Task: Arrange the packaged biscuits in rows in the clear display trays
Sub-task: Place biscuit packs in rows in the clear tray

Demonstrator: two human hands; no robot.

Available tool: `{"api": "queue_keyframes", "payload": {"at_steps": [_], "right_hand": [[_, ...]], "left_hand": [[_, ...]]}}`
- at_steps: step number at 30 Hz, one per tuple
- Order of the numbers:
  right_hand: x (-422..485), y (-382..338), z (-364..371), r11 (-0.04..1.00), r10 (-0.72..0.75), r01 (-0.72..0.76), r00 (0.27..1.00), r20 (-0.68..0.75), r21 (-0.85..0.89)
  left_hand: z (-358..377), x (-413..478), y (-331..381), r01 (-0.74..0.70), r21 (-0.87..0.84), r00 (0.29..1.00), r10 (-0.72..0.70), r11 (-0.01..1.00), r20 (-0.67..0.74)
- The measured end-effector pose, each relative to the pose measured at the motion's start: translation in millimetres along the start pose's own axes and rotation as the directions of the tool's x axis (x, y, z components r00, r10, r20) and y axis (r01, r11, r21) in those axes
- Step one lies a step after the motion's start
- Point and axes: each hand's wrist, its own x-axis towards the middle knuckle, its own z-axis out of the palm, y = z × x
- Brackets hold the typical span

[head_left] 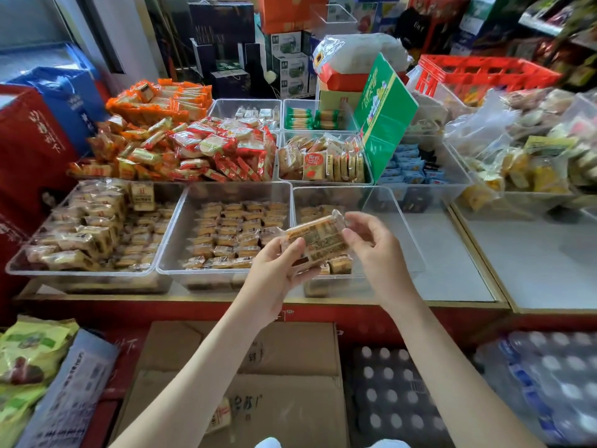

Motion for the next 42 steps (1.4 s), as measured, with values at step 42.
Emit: {"api": "queue_keyframes", "payload": {"at_steps": [42], "right_hand": [[101.7,120.1,-25.1,0.949,0.097,0.037,0.91,0.404,-0.312]], "left_hand": [[12.2,115.9,-56.3,0.057,0.48,0.998,-0.065,0.875,0.001]]}}
